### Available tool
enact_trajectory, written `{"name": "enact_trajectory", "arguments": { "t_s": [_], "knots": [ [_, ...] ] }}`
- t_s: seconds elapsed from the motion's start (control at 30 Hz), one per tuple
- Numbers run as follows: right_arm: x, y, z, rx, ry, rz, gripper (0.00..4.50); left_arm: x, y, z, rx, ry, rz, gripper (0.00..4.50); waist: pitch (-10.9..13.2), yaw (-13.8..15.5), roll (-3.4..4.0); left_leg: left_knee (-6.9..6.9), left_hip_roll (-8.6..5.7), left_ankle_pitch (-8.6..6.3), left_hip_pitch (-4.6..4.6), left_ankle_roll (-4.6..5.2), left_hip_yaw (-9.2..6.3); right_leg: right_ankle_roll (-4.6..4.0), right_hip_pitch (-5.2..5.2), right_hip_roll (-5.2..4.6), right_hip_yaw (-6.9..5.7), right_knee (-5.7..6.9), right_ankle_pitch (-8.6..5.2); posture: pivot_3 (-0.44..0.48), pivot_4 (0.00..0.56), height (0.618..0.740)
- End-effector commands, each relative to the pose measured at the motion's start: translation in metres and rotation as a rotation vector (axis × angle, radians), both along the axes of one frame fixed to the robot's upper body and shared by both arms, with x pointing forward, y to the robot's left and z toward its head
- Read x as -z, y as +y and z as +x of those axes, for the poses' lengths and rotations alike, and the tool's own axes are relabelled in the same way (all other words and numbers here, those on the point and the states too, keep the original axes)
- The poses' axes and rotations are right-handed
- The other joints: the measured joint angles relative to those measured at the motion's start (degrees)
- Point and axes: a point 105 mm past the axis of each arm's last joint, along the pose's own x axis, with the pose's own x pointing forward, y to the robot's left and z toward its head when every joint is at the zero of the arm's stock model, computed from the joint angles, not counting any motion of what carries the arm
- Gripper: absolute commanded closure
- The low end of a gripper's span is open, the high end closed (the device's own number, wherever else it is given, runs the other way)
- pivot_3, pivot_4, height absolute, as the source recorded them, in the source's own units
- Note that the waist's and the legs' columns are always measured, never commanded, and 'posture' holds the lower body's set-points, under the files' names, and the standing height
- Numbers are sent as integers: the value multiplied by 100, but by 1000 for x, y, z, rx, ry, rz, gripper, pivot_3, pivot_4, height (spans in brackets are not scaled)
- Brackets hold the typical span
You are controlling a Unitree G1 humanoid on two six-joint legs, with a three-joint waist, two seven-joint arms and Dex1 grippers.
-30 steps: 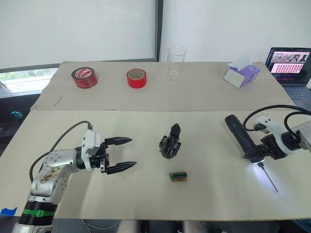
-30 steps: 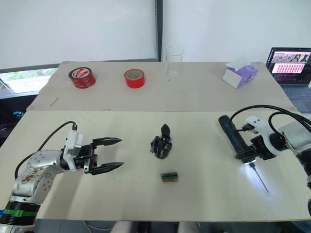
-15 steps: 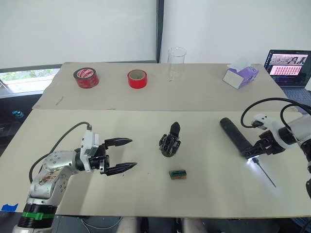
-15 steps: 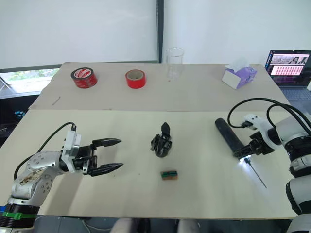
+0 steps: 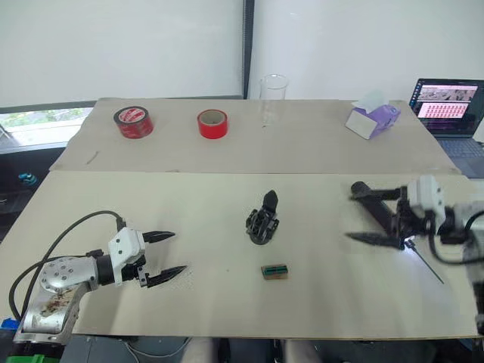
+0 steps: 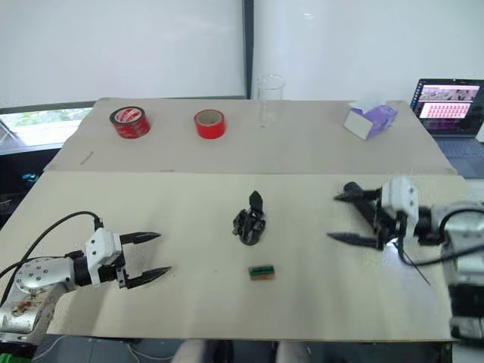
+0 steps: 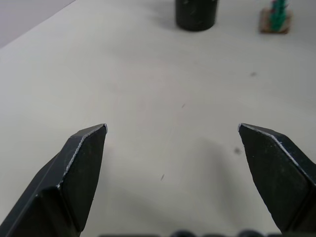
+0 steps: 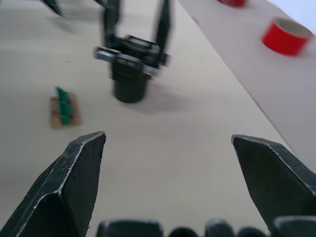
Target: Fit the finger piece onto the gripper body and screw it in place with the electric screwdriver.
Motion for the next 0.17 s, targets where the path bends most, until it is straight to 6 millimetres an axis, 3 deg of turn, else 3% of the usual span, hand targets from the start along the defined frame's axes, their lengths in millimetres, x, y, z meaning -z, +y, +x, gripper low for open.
{"name": "enact_trajectory", "arguments": {
  "t_s": [0.03, 0.17],
  "knots": [
    [-10, 10, -7, -31, -123, 48, 12, -14, 7, 7, -49, -104, 7, 0, 0, 4, -3, 2, 0, 0, 1, 1, -1, -2, 1, -1, 1, 0, 1, 0, 150, 740],
    [3, 13, -8, -47, -128, 43, 12, -17, 8, 5, -46, -126, 12, 0, 0, -18, -2, 2, 1, 6, 2, 6, -1, -41, -1, 3, 3, 1, 24, 0, 150, 740]
  ]
}}
